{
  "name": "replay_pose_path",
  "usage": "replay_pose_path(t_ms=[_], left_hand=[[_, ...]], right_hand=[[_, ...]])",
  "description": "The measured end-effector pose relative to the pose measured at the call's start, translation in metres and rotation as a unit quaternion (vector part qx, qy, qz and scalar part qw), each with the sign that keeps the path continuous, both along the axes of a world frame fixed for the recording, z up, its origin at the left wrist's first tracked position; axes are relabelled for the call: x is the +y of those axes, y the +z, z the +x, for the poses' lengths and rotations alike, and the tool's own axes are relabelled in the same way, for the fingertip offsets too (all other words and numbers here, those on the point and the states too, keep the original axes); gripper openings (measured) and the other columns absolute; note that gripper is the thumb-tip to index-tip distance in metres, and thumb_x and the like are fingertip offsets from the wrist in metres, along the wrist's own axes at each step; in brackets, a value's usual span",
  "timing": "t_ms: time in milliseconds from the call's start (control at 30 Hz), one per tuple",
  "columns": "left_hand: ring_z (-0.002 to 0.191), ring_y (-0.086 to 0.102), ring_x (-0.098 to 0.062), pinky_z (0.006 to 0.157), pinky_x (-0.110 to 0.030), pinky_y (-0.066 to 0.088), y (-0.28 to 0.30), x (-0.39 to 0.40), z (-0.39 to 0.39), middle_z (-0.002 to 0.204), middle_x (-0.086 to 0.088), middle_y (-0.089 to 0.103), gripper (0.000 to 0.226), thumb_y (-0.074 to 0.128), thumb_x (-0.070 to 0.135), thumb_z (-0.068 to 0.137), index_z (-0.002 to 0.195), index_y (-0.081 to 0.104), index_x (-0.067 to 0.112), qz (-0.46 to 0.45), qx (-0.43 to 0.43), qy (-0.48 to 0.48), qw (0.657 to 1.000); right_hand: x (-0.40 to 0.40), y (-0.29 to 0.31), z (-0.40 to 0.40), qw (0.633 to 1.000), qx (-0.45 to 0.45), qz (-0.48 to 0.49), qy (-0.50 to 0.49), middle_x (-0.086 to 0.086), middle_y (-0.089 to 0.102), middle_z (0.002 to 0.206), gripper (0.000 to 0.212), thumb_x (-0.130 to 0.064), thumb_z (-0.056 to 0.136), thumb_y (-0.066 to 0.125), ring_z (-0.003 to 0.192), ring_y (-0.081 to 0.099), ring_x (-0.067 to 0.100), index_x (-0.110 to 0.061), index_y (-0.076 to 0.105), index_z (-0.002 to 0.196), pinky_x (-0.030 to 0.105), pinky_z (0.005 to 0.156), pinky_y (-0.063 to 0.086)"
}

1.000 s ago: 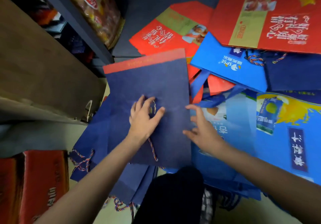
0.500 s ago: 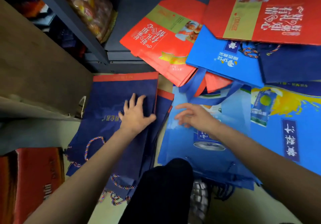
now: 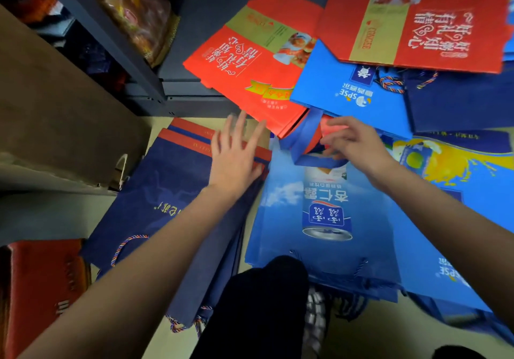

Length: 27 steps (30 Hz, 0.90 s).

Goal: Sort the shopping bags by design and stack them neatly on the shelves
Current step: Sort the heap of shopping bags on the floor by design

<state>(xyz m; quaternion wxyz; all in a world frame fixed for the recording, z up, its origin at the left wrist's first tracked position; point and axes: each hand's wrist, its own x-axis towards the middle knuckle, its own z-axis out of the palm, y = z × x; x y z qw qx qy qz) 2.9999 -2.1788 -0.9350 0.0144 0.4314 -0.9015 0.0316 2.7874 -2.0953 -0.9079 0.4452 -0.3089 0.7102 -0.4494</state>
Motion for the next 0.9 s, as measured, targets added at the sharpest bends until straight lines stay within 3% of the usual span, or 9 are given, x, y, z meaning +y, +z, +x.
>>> replay_pose_path(t_ms=[133, 200, 267, 400, 467, 600, 767, 833, 900], left_hand=[[0.146, 0.001, -0.03, 0.115, -0.049, 0.007, 0.003, -0.031, -0.053, 0.159, -0.01, -0.004, 0.084, 0.057, 0.026, 0.089, 0.151, 0.0, 0.031, -0.014, -0.108, -0.045, 0.993], [0.146, 0.0, -0.023, 0.115, -0.047, 0.002, 0.007, -0.044, -0.066, 0.159, -0.008, -0.003, 0.07, 0.044, 0.018, 0.095, 0.151, 0.004, 0.026, -0.013, -0.134, -0.027, 0.99], [0.145, 0.013, -0.019, 0.115, -0.045, 0.004, 0.017, -0.057, -0.071, 0.156, -0.006, 0.019, 0.054, 0.039, 0.015, 0.096, 0.148, 0.024, 0.022, -0.004, -0.087, 0.001, 0.996], [0.117, 0.051, -0.026, 0.099, -0.037, 0.03, 0.052, -0.073, -0.068, 0.12, -0.01, 0.062, 0.029, 0.04, 0.021, 0.098, 0.12, 0.059, 0.019, 0.002, 0.111, 0.093, 0.989], [0.11, 0.052, -0.032, 0.09, -0.039, 0.035, 0.072, -0.068, -0.064, 0.112, -0.013, 0.064, 0.029, 0.039, 0.023, 0.1, 0.118, 0.06, 0.015, -0.024, 0.213, 0.166, 0.963], [0.11, 0.046, -0.025, 0.093, -0.036, 0.029, 0.102, -0.05, -0.05, 0.115, 0.0, 0.064, 0.03, 0.042, 0.023, 0.098, 0.12, 0.062, 0.022, -0.095, 0.358, 0.219, 0.903], [0.092, 0.039, -0.02, 0.082, -0.035, 0.026, 0.147, -0.014, -0.015, 0.102, 0.001, 0.066, 0.029, 0.042, 0.025, 0.096, 0.113, 0.066, 0.022, -0.242, 0.381, 0.153, 0.879], [0.09, 0.043, -0.023, 0.079, -0.037, 0.024, 0.161, 0.0, -0.019, 0.096, -0.001, 0.066, 0.03, 0.041, 0.024, 0.096, 0.113, 0.066, 0.024, -0.268, 0.362, 0.109, 0.886], [0.083, 0.038, -0.023, 0.073, -0.034, 0.021, 0.153, 0.016, -0.039, 0.088, -0.002, 0.064, 0.032, 0.045, 0.019, 0.09, 0.112, 0.068, 0.026, -0.252, 0.306, 0.028, 0.918]], right_hand=[[0.007, 0.0, -0.03, 0.97, 0.241, -0.019, -0.009, 0.009, 0.054, 0.106, 0.044, -0.002, 0.085, 0.055, 0.08, 0.056, 0.021, -0.018, 0.052, 0.125, 0.031, 0.082, 0.044], [0.017, -0.006, -0.04, 0.902, 0.428, 0.026, 0.046, 0.017, 0.043, 0.127, 0.054, -0.01, 0.08, 0.065, 0.107, 0.046, 0.036, -0.018, 0.051, 0.131, 0.045, 0.092, 0.038], [0.026, -0.019, -0.051, 0.818, 0.566, 0.053, 0.084, 0.021, 0.042, 0.133, 0.061, -0.012, 0.069, 0.076, 0.115, 0.04, 0.044, -0.016, 0.056, 0.127, 0.052, 0.087, 0.037], [0.012, -0.02, -0.079, 0.766, 0.631, 0.07, 0.096, 0.021, 0.048, 0.132, 0.065, 0.002, 0.071, 0.071, 0.113, 0.042, 0.041, -0.015, 0.053, 0.132, 0.052, 0.087, 0.037], [-0.004, -0.004, -0.089, 0.772, 0.623, 0.058, 0.109, 0.018, 0.045, 0.136, 0.059, 0.0, 0.082, 0.061, 0.118, 0.039, 0.04, -0.015, 0.047, 0.138, 0.05, 0.089, 0.035], [-0.017, 0.01, -0.093, 0.748, 0.642, 0.092, 0.142, 0.017, 0.039, 0.139, 0.057, -0.002, 0.089, 0.051, 0.12, 0.038, 0.038, -0.015, 0.038, 0.142, 0.047, 0.089, 0.034], [-0.017, 0.015, -0.093, 0.766, 0.573, 0.18, 0.229, 0.011, 0.036, 0.144, 0.055, -0.002, 0.092, 0.044, 0.127, 0.038, 0.032, -0.019, 0.037, 0.143, 0.039, 0.098, 0.035], [-0.024, 0.024, -0.09, 0.877, 0.448, 0.105, 0.138, 0.009, 0.052, 0.133, 0.036, -0.008, 0.093, 0.05, 0.12, 0.05, 0.026, -0.014, 0.055, 0.129, 0.034, 0.097, 0.037], [-0.021, 0.052, -0.075, 0.995, 0.095, -0.016, -0.022, 0.003, 0.063, 0.115, 0.019, -0.024, 0.096, 0.049, 0.099, 0.059, 0.015, -0.021, 0.063, 0.109, 0.032, 0.09, 0.039]])
